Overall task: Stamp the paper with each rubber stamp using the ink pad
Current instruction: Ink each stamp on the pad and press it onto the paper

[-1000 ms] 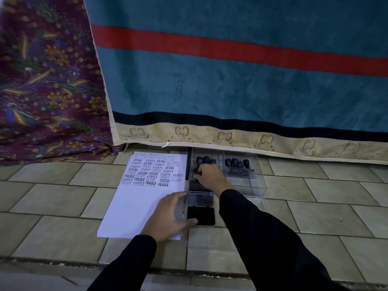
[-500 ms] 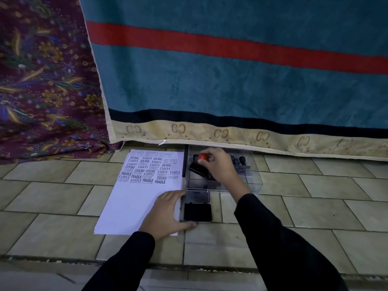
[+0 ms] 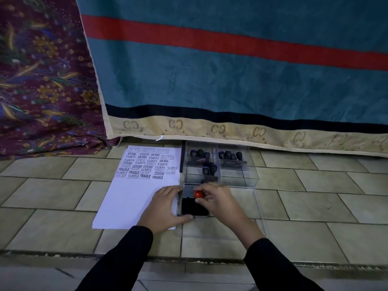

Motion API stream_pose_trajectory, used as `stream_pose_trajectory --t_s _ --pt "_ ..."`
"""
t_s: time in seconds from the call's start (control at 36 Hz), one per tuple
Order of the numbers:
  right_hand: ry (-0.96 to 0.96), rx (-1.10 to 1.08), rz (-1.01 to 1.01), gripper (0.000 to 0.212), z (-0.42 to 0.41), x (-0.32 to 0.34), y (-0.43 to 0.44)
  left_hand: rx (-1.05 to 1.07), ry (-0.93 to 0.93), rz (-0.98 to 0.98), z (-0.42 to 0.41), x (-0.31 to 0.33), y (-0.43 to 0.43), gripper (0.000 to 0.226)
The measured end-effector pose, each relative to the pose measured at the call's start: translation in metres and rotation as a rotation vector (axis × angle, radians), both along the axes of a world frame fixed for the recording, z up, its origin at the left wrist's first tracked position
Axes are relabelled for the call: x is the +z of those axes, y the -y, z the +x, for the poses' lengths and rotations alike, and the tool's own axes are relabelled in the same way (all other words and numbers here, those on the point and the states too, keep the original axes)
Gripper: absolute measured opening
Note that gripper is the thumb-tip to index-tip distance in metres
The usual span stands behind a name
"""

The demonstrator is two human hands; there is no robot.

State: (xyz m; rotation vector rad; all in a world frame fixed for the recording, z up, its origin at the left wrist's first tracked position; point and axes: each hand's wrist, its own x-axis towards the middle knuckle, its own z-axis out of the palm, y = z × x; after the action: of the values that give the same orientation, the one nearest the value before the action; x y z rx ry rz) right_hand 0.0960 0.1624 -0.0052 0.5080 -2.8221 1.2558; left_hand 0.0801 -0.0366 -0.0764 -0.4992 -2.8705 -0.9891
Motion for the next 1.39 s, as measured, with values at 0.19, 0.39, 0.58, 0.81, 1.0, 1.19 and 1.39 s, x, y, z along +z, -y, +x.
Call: stream_pose_trajectory --t_s 0.19,0.39,0.58,0.81,1.0,1.19,1.39 --pt "-0.04 0.022 0.007 0.032 0.0 -0.002 0.005 -0.001 0.001 -0.004 -0.001 -0.001 0.0 0.094" --pt "-0.064 0.014 0.021 0.028 0.0 -0.002 0.006 0.0 -0.013 -0.002 -0.002 -0.002 0.0 0.095" --pt "-0.051 -0.018 0.033 0.027 -0.003 -0.001 0.009 -0.004 -0.025 -0.009 -0.001 -0.003 0.0 0.094" --pt "0.001 -0.068 0.097 0.021 -0.012 0.011 0.015 -0.009 -0.045 -0.012 -0.001 -0.003 0.001 0.091" --pt "0.065 -0.099 0.085 0.022 -0.007 0.016 0.015 -0.003 -0.039 -0.008 -0.001 -0.002 -0.001 0.091" --pt "0.089 -0.114 0.039 0.024 0.001 0.013 0.014 0.025 0.147 0.246 0.002 0.008 0.002 0.054" --pt "0.024 -0.133 0.017 0.023 0.004 0.008 0.018 0.128 0.486 0.83 -0.02 0.03 0.022 0.032"
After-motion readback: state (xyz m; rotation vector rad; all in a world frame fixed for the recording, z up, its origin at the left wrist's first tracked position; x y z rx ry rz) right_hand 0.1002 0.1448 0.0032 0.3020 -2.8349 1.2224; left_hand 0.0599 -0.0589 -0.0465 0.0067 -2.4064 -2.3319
